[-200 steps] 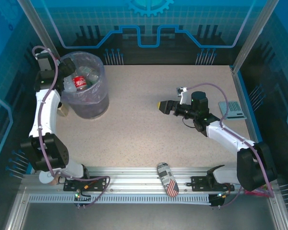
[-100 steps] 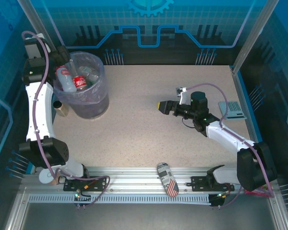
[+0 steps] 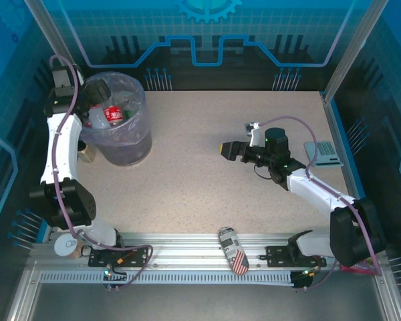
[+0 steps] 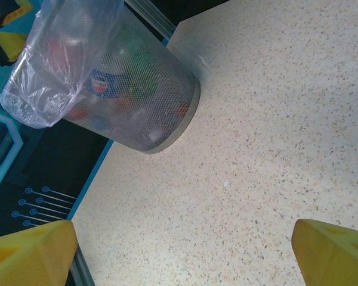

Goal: Put the plastic bottles in the bin

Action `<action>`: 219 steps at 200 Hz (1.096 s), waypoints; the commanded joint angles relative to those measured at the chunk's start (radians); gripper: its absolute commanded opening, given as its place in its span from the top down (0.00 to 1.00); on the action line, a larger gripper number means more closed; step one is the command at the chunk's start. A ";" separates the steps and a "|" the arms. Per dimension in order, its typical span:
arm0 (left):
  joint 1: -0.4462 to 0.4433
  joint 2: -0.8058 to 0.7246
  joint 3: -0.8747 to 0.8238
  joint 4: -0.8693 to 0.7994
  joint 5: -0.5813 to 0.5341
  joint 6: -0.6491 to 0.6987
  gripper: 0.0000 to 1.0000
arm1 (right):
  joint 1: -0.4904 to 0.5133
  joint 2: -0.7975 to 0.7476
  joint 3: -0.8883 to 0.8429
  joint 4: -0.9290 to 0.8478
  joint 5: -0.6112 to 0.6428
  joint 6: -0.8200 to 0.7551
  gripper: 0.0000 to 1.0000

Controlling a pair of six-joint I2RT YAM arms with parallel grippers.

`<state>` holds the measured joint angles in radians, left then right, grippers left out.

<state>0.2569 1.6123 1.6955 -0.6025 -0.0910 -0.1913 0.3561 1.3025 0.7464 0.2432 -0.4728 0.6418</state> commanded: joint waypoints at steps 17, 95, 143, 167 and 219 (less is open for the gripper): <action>-0.006 -0.087 0.083 -0.019 -0.048 0.057 0.01 | 0.012 -0.014 0.065 -0.046 0.032 -0.063 0.06; -0.488 -0.518 -0.285 -0.052 -0.235 0.157 0.01 | -0.041 -0.057 0.234 -0.355 0.393 -0.380 0.00; -0.754 -0.689 -0.666 0.028 -0.340 0.068 0.01 | -0.163 -0.096 0.178 -0.342 0.515 -0.426 0.00; -0.753 -0.725 -0.890 0.221 -0.398 0.073 0.01 | -0.206 -0.130 0.088 -0.292 0.605 -0.478 0.00; -0.558 -0.705 -1.167 0.606 -0.444 0.064 0.01 | -0.222 -0.109 -0.102 -0.155 0.767 -0.578 0.00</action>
<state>-0.3885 0.9192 0.5991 -0.2859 -0.4999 -0.1200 0.1528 1.1793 0.7063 -0.0067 0.2008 0.1242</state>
